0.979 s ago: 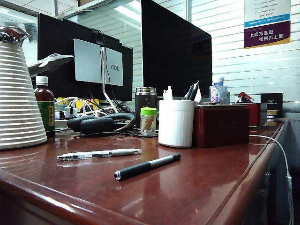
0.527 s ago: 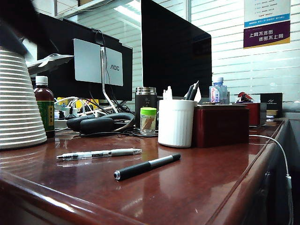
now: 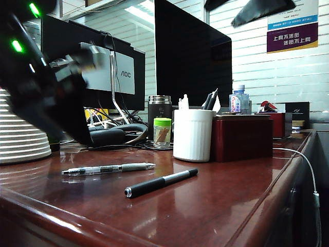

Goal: Pick up all the pens on the desk and put them into the pen holder one by one.

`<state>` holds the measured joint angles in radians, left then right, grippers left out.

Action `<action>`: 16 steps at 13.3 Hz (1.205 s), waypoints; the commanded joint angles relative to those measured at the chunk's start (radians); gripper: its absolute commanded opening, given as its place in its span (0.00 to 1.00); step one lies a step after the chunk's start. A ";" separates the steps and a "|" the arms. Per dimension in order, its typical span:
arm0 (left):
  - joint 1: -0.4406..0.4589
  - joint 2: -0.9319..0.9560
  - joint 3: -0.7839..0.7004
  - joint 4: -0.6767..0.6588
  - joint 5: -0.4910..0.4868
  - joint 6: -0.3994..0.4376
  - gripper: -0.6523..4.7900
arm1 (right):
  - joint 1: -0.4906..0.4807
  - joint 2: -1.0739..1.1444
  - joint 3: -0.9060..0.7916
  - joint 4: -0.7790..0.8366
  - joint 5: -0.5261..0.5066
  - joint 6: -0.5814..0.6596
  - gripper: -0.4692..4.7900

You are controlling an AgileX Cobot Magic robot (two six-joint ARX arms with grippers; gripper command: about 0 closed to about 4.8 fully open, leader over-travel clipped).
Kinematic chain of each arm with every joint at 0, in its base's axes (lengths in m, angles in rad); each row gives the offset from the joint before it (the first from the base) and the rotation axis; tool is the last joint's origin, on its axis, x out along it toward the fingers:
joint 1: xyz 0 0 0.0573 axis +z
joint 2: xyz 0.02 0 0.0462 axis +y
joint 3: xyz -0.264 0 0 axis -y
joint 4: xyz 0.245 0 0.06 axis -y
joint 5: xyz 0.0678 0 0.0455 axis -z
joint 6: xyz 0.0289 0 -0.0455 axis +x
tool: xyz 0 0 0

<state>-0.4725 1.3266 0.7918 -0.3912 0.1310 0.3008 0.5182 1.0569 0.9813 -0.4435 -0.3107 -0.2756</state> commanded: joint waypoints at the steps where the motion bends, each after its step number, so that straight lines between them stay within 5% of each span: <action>1: 0.000 0.065 0.055 0.044 0.031 0.048 1.00 | 0.000 0.043 0.005 0.013 -0.002 -0.014 0.99; 5: 0.000 0.181 0.170 0.045 0.083 0.094 1.00 | 0.000 0.092 0.005 0.014 -0.003 -0.018 0.99; 9: -0.001 0.290 0.242 -0.093 0.179 0.138 1.00 | 0.000 0.092 0.004 0.016 -0.002 -0.042 0.99; 16: 0.000 0.372 0.279 -0.074 0.180 0.136 0.97 | 0.000 0.092 0.004 0.021 -0.002 -0.042 0.99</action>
<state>-0.4725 1.6897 1.0660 -0.4709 0.3050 0.4332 0.5182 1.1519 0.9810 -0.4351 -0.3099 -0.3153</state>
